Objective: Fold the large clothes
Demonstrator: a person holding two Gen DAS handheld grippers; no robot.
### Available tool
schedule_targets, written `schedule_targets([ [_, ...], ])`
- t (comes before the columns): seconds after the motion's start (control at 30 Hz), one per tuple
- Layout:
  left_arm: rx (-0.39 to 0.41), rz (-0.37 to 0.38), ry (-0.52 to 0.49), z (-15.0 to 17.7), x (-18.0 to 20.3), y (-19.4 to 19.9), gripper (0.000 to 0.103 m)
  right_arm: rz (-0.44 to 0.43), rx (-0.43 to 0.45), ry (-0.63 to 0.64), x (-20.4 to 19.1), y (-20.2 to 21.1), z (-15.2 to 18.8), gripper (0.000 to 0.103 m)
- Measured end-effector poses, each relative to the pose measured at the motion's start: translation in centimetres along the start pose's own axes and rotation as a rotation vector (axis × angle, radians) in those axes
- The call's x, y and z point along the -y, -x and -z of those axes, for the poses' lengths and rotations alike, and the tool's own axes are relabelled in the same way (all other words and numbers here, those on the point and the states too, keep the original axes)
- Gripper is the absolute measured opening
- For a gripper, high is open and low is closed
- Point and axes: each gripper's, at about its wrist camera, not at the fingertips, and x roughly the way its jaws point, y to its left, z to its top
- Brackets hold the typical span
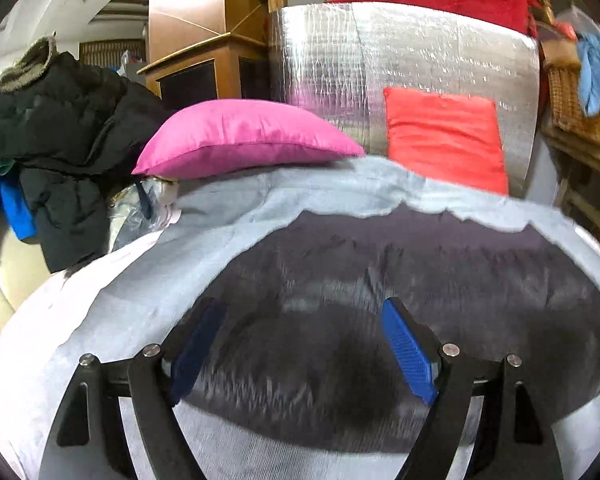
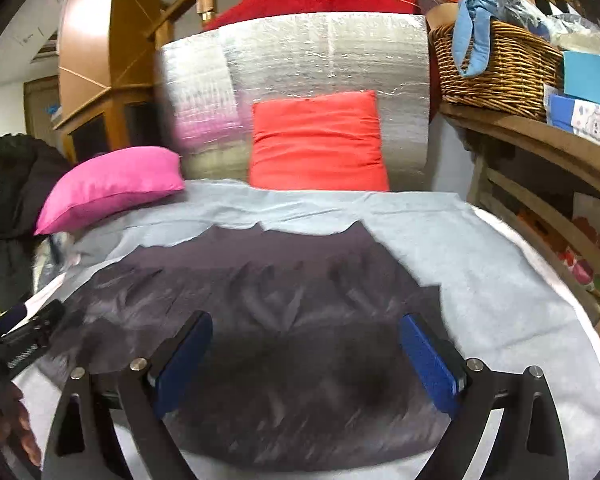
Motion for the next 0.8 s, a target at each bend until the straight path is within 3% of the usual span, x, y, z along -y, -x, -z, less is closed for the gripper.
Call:
schedule_targets([
  [0.13,-0.069,-0.046,-0.052,2.2,0.9,-1.9,0.083,-0.002,-0.08,0.032,-1.5,-2.3,2.8,0.097],
  [0.23,-0.167,-0.097,-0.074,3.6,0.8,-4.4,0.085,0.034,-0.148,0.066,-1.9,-4.4,4.6,0.096],
  [0.63,-0.196,-0.121,-0.095,3.8,1.0,-4.9,0.085,0.087,-0.213,0.071,-1.1,-6.7,5.6,0.097],
  [0.73,-0.182,-0.057,-0.047,2.3,-0.7,-3.9,0.085,0.069,-0.227,0.044,-0.7,-6.3,5.0,0.097],
  [0.8,-0.132,-0.066,0.008,0.8,-2.3,-3.0,0.084,0.033,-0.195,0.005,0.1,-4.9,3.6,0.097],
])
